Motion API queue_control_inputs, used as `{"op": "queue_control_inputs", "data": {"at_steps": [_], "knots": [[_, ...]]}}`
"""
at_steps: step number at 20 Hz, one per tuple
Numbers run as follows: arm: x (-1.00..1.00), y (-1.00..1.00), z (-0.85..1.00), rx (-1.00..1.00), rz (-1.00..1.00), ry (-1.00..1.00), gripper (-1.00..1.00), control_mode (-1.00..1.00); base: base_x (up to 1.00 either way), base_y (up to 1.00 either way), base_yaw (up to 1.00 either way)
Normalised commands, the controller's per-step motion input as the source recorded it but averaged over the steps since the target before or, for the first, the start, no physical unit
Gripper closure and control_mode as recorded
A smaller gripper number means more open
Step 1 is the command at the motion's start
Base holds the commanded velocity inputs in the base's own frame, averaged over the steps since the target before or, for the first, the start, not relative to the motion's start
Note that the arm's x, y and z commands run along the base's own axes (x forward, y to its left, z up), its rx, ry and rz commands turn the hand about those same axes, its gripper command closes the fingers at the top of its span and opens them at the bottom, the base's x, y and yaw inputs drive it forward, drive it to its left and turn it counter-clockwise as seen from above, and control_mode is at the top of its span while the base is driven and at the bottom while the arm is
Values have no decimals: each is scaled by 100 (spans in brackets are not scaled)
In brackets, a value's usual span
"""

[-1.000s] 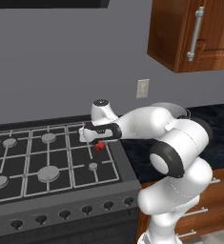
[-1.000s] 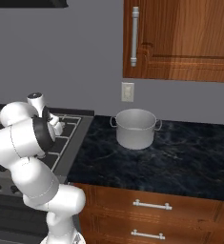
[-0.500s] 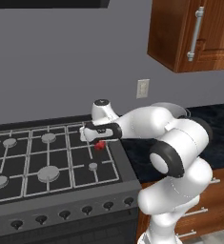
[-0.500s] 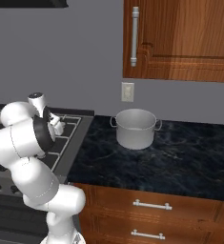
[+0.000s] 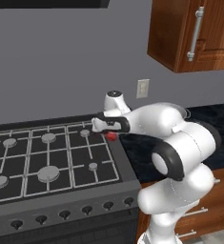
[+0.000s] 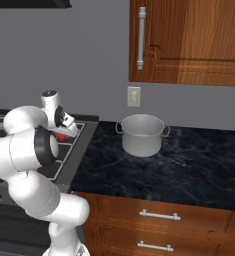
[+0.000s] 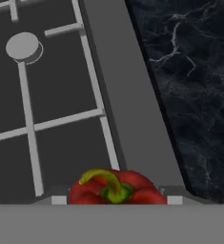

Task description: Turn on the sink faucet. Then move the bell pepper from the counter to the sink. Turn off the sink. Move the vegetable from the sink to the pot next to the stove. Finally move the pot to the front center burner.

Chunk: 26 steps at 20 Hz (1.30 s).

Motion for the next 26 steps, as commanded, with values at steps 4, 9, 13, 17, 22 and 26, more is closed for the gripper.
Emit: {"op": "queue_control_inputs", "data": {"at_steps": [4,9,13,17,22,26], "knots": [[26,-42,21,-2,-14,-3,100,-100,0,0,0],[11,-64,29,-3,-15,-6,100,-100,0,0,0],[11,-87,34,0,-14,-2,100,-100,0,0,0],[13,-91,32,0,-14,-2,100,-100,0,0,0],[15,-80,20,0,-14,-3,100,-100,0,0,0],[12,-75,8,0,-11,-8,100,-100,0,0,0]]}}
